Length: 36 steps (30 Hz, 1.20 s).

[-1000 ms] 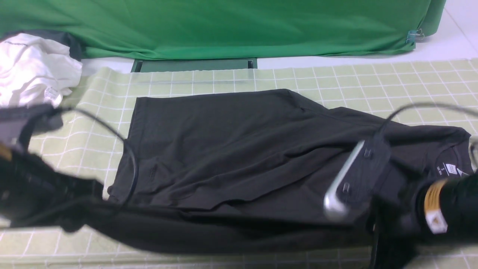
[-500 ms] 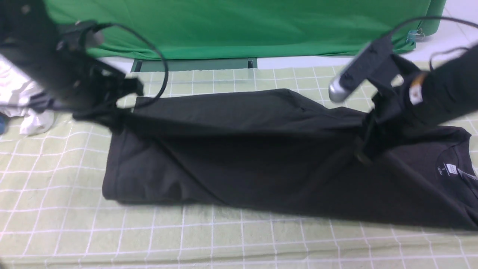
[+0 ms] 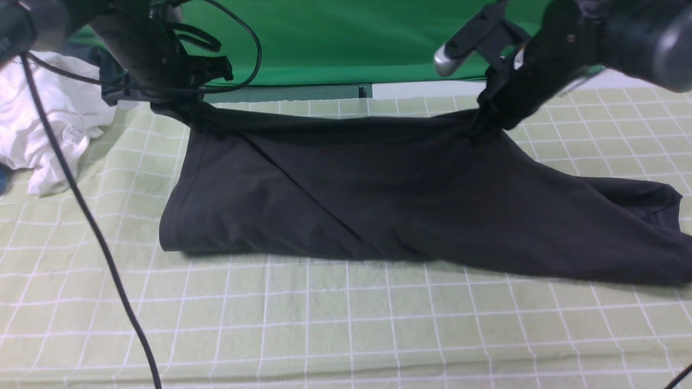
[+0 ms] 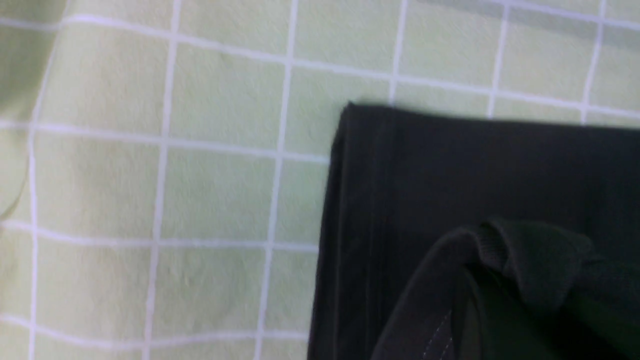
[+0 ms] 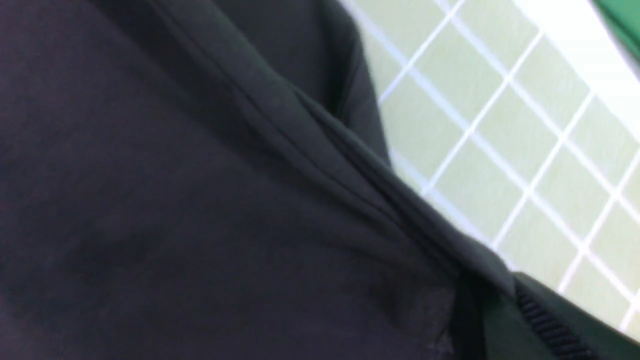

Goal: Fold a long-sleeved shirt over a green coffee tablecloth.
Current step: 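Fold the black garment in half by bringing its near edge over to the far edge, then pull the folded dark garment lengthwise by its ends to straighten it flat on the table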

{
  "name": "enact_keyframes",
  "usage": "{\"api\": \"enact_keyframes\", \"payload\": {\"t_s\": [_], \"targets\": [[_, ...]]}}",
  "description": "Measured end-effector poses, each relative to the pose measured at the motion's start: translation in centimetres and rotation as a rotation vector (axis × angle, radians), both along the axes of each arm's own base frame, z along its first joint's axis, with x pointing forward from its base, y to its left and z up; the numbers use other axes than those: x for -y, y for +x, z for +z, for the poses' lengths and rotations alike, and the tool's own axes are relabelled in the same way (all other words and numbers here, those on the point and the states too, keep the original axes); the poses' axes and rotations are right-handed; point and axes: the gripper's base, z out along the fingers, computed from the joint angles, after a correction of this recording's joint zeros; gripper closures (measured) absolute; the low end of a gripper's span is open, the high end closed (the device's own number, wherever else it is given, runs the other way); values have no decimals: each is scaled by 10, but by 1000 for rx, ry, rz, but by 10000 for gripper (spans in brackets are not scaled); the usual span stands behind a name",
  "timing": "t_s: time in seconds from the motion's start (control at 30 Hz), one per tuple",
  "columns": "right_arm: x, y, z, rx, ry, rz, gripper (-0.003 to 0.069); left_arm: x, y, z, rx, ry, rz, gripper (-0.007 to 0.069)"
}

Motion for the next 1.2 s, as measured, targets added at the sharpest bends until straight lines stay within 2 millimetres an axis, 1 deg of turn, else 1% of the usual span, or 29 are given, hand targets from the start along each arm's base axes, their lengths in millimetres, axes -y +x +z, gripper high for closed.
{"api": "enact_keyframes", "payload": {"t_s": [0.13,0.23,0.3,0.33,0.43,0.5,0.57,0.67,0.77,0.8,0.83,0.9,0.93,0.97,1.0,1.07,1.1,1.13,1.2], "targets": [[-6,17,-19,4,0,4,636,-1,10,-18,-17,6,1,603],[-10,24,-30,18,6,7,608,-2,14,-30,-26,25,-1,585],[-11,27,-33,37,13,11,566,-3,16,-35,-25,32,-1,556],[-11,28,-34,46,17,12,532,-3,16,-35,-21,34,-1,533],[-12,30,-31,68,24,14,396,-5,18,-35,1,58,-4,448],[-12,30,-22,74,23,13,309,-7,19,-33,11,82,-8,376],[-10,26,-7,60,20,1,255,-10,20,-26,24,118,-12,301],[-2,15,27,30,15,-33,242,-14,19,-4,46,159,-12,231],[20,3,58,5,8,-91,275,-17,15,27,90,185,-24,206],[31,0,67,-5,14,-133,294,-17,12,42,106,185,-38,213],[44,-1,71,-29,17,-183,315,-15,9,50,112,174,-58,230],[74,-2,71,-99,7,-281,358,-10,5,60,116,129,-110,294],[84,-3,69,-129,-1,-311,370,-8,3,62,119,114,-132,314],[93,-4,67,-160,-8,-342,380,-4,2,64,121,90,-159,369],[105,-6,64,-203,-16,-381,388,-1,0,66,123,73,-178,406],[119,-9,59,-260,-24,-428,396,5,-2,66,123,43,-215,485],[131,-11,54,-297,-19,-471,398,14,-5,65,116,32,-254,546],[143,-13,49,-328,-10,-505,397,17,-6,63,109,26,-272,566],[160,-17,39,-383,17,-556,387,31,-13,55,75,20,-325,603]]}}
